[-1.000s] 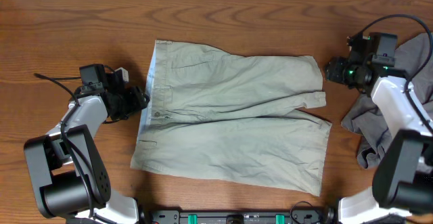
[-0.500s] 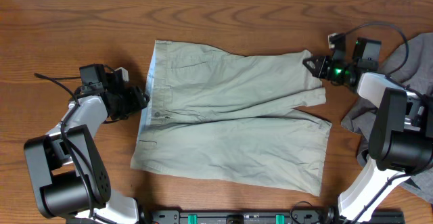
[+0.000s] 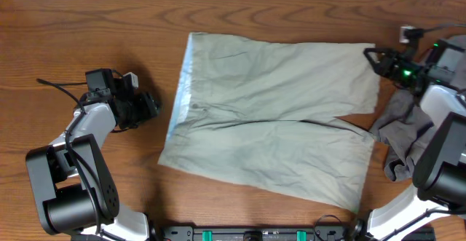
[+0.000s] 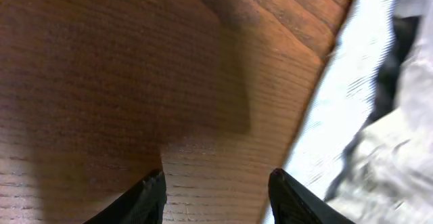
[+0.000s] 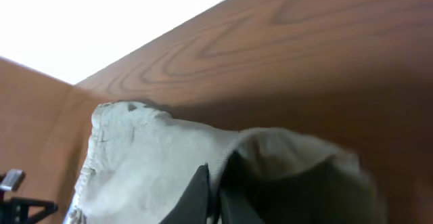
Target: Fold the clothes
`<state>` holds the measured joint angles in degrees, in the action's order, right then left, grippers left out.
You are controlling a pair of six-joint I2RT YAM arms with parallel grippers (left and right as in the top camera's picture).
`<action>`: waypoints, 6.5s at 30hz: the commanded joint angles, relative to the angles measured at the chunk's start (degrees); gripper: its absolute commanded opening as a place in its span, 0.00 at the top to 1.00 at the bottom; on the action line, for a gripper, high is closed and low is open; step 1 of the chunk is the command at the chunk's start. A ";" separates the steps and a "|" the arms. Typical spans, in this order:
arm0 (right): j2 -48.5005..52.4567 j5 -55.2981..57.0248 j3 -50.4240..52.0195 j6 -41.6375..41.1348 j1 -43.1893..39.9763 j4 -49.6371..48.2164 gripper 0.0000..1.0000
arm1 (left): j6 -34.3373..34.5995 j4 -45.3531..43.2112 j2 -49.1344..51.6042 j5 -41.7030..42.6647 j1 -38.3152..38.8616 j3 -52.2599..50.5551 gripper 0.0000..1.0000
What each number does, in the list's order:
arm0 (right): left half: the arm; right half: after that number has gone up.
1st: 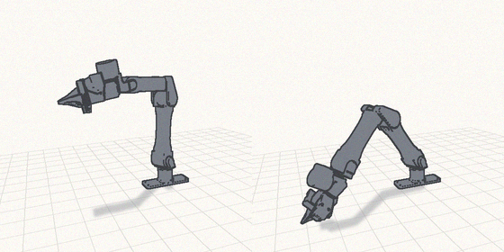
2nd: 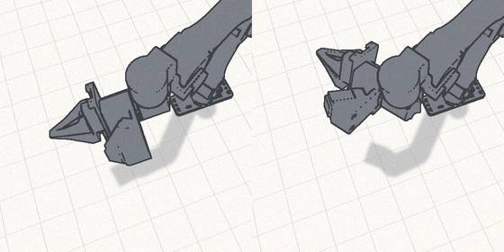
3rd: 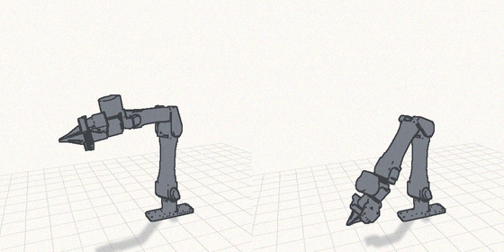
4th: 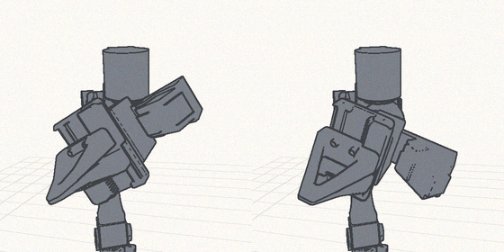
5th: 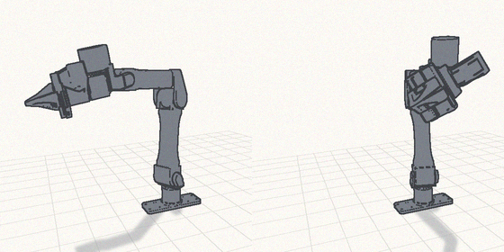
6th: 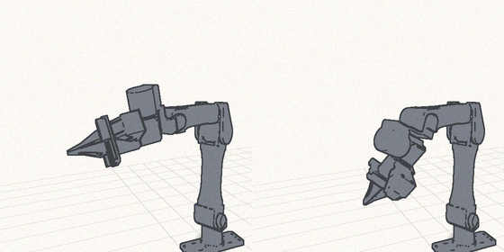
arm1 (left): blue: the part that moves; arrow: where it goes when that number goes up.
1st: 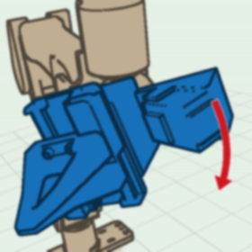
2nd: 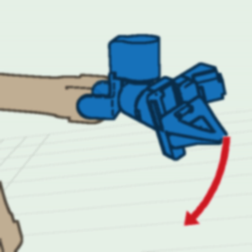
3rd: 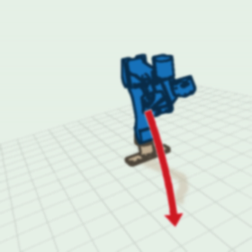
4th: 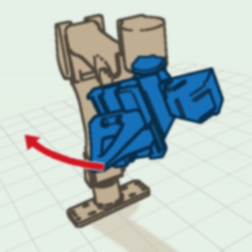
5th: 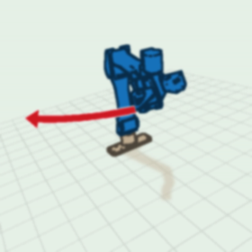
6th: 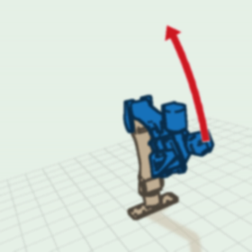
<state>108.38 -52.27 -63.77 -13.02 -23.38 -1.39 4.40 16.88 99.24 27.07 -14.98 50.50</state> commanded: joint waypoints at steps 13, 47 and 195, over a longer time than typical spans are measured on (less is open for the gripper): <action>-0.68 27.85 -0.31 2.03 -1.01 21.07 0.95 | -0.98 -0.39 0.33 1.16 0.02 0.15 0.49; -0.70 6.54 -0.31 5.42 1.38 14.91 0.34 | -11.34 -9.18 8.81 8.66 14.53 2.67 0.44; 7.08 50.56 0.74 -3.28 13.53 38.36 0.99 | -8.85 -0.81 -7.63 -14.53 5.03 5.22 0.89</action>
<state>110.63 -14.81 -65.69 -15.42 -9.45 35.99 -4.27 16.45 89.91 15.64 -8.99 55.61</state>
